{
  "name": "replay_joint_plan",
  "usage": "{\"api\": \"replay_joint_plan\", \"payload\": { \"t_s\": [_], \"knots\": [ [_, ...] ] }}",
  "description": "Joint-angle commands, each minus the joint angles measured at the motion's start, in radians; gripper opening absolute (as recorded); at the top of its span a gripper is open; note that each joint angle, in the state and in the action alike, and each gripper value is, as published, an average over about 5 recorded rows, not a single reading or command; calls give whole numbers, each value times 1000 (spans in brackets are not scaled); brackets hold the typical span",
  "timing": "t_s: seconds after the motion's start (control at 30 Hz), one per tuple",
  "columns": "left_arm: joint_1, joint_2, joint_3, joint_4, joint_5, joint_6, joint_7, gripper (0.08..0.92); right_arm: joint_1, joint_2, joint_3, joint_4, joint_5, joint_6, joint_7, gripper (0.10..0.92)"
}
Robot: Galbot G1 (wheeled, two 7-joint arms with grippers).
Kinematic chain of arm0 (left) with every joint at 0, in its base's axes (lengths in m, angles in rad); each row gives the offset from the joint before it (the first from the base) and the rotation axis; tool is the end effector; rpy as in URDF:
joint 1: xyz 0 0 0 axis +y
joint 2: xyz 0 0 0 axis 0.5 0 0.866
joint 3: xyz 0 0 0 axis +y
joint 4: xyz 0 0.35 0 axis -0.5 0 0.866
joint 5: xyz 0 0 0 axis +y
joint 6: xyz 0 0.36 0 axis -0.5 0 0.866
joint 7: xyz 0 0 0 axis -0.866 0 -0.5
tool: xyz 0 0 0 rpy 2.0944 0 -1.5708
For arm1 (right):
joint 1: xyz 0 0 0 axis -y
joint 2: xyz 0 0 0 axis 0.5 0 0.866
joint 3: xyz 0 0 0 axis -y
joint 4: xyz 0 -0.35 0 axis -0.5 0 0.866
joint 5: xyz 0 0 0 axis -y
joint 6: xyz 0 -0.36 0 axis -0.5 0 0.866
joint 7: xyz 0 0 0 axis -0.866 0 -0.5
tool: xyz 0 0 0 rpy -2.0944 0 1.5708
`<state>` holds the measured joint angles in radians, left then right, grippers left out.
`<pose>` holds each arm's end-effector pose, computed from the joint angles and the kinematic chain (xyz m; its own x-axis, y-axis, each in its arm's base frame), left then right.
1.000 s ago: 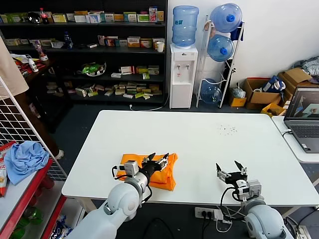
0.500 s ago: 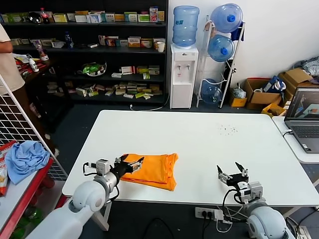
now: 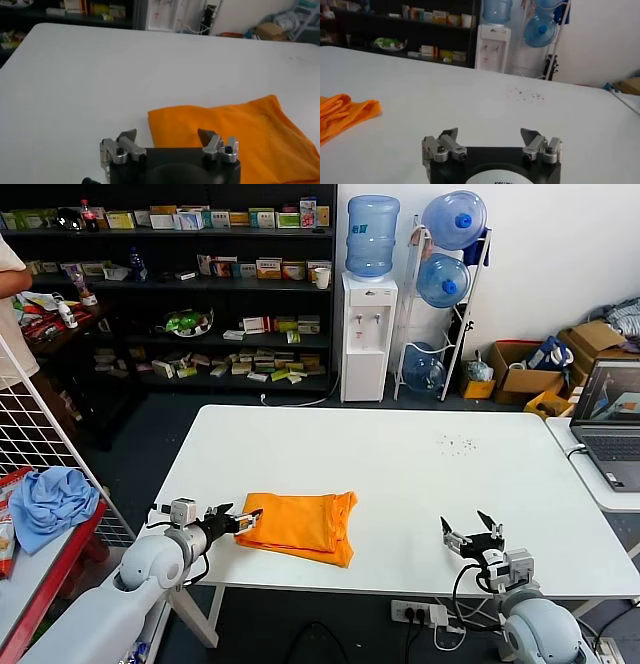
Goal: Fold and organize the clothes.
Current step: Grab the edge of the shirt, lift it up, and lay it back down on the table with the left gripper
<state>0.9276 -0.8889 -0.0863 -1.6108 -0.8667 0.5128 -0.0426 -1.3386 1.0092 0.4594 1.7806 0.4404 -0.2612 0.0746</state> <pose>0.3661 0.0933 -0.3151 -0.7304 0.3356 0.5949 0.2962 0.9404 -0.1670 0.2662 -0.1273 -0.3354 -0.9204 -0.0589 0.3866 -0.1080 0.9884 -0.1065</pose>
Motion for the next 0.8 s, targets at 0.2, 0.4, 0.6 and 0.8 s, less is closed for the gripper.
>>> {"api": "replay_joint_plan", "payload": {
  "t_s": [0.2,0.4,0.6,0.8],
  "knots": [
    [-14,-1,-7,87,8,35,64,811,6,-2,-2,6,7,-6,2,823],
    [-12,-11,1,72,5,35,66,663,8,2,-4,10,6,-8,4,823],
    [-6,-23,8,64,9,35,69,490,12,1,-3,16,10,-12,7,823],
    [-5,-32,8,64,13,12,50,317,15,1,-6,23,13,-15,10,823]
  ]
}}
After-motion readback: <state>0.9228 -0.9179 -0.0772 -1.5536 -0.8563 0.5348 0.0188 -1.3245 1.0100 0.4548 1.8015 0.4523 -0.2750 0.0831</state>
